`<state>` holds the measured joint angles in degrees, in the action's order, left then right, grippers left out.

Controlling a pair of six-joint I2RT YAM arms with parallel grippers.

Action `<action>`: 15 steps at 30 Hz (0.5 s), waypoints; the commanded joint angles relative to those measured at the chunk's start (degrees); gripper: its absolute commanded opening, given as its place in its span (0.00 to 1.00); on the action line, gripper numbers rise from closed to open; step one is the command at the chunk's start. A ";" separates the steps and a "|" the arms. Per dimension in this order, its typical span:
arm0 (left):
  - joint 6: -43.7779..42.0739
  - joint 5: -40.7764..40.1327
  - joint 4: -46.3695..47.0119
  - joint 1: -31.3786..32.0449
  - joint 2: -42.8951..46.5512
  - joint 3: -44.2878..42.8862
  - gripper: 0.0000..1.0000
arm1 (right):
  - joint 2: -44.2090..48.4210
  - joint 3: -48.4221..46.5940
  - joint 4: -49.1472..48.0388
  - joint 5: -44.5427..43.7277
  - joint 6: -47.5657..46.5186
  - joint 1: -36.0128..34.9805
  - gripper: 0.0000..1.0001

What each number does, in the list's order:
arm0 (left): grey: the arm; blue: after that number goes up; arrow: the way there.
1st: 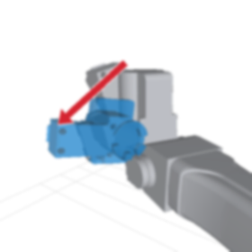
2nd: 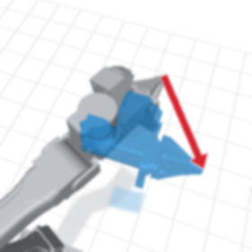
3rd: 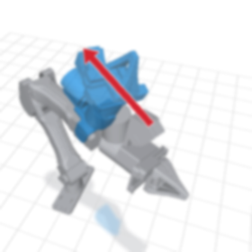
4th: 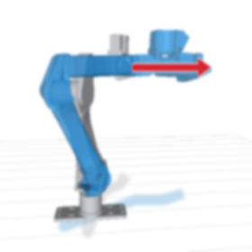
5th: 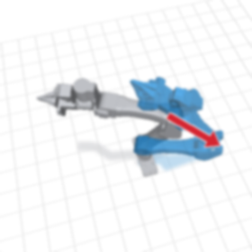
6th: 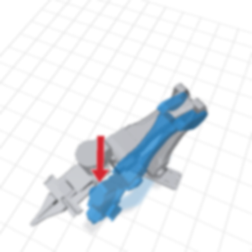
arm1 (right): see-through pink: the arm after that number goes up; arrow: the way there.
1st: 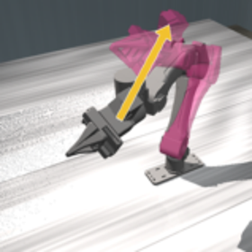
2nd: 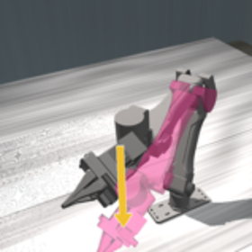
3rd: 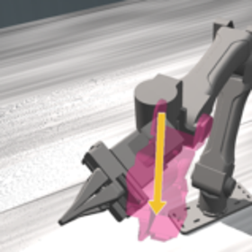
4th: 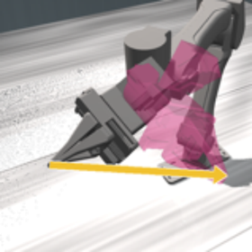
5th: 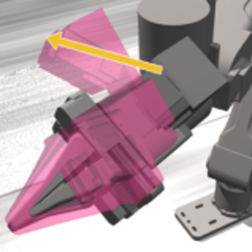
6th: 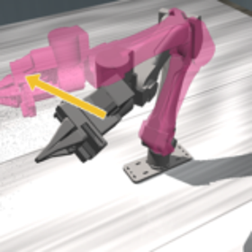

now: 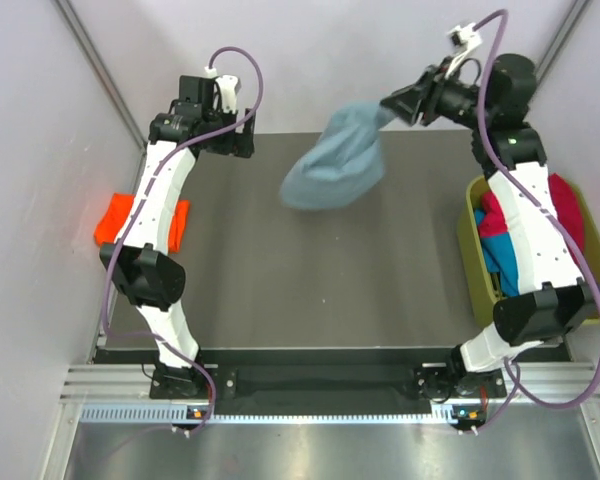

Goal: Fold and stack the t-shirts
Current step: Move the tshirt to the center of the board, then flatten the tshirt out

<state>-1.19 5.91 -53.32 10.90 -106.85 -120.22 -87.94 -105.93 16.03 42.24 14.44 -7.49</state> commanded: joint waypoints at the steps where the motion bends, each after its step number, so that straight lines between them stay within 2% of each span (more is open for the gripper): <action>1: 0.58 -4.94 3.13 0.00 4.19 -0.27 0.97 | 1.11 0.71 3.17 6.11 0.88 -1.04 0.50; 4: 0.58 -5.38 3.14 0.00 4.89 0.25 0.96 | 3.38 6.77 9.60 1.81 -7.03 -0.52 0.52; 5: 0.75 -5.12 3.13 0.00 5.33 1.04 0.97 | 4.35 10.62 10.24 -1.16 -8.18 -0.69 0.51; 8: 1.10 -2.41 2.35 0.00 5.77 4.36 0.97 | 6.99 19.67 10.07 -2.34 -10.39 -0.86 0.50; 11: 1.10 5.23 1.29 0.00 5.51 8.49 0.96 | 6.91 26.88 9.98 -2.86 -12.58 -1.65 0.52; 12: 1.10 10.21 0.77 0.00 5.16 9.56 0.95 | 6.47 28.13 10.68 -2.95 -13.98 -1.83 0.51; 15: 3.38 17.09 1.20 0.09 2.71 12.82 0.89 | 2.08 29.38 13.14 -2.60 -17.68 -2.79 0.51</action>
<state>-0.05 12.67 -52.29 10.87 -102.91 -109.54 -83.81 -76.82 27.73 40.01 2.35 -8.91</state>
